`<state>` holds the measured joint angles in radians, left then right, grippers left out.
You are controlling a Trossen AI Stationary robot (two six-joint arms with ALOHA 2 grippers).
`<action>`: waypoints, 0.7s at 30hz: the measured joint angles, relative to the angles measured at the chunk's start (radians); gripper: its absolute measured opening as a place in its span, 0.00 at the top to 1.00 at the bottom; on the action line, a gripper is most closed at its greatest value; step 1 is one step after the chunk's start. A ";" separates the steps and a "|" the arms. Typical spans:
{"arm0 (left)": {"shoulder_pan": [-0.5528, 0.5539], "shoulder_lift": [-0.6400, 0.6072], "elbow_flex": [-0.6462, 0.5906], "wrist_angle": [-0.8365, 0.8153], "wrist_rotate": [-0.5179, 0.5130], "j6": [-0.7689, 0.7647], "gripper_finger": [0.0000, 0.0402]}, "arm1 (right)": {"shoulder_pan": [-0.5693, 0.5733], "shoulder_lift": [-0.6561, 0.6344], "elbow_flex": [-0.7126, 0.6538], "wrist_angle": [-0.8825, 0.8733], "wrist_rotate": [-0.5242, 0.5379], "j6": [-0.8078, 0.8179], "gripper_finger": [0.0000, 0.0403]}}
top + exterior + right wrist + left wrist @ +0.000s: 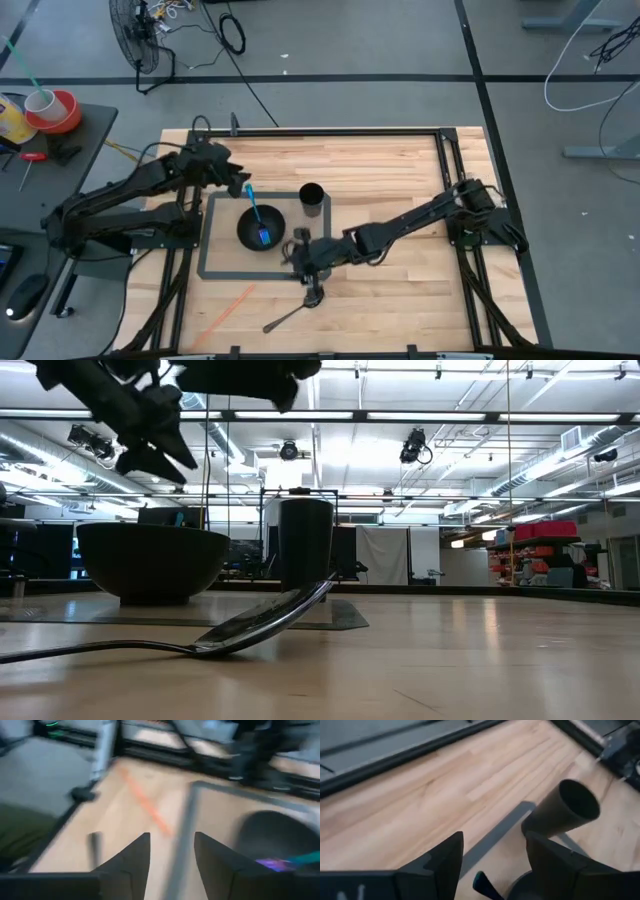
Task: Pick & Place Utensil
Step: Put the black spoon into the black bowl
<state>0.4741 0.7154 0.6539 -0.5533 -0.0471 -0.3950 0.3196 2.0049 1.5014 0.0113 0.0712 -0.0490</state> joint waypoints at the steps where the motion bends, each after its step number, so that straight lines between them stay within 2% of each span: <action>1: -0.005 -0.015 0.001 0.002 -0.006 0.006 0.44 | 0.010 0.016 0.007 0.000 -0.032 -0.008 0.62; 4: -0.024 -0.059 0.002 0.004 -0.025 0.009 0.44 | 0.039 0.072 0.058 -0.029 -0.086 -0.021 0.64; 9: -0.056 -0.113 0.002 0.005 -0.061 -0.015 0.45 | 0.071 0.167 0.189 -0.229 -0.108 -0.046 0.64; 14: -0.107 -0.145 0.002 0.007 -0.062 -0.059 0.45 | 0.094 0.281 0.314 -0.337 -0.127 -0.050 0.62; 18: -0.160 -0.160 0.002 0.010 -0.065 -0.072 0.45 | 0.101 0.348 0.325 -0.362 -0.161 -0.050 0.62; 21: -0.199 -0.162 0.002 0.011 -0.066 -0.092 0.45 | 0.104 0.372 0.324 -0.396 -0.131 -0.066 0.63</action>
<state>0.2755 0.5533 0.6556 -0.5419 -0.1128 -0.4873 0.4232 2.3774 1.8252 -0.3847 -0.0602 -0.1153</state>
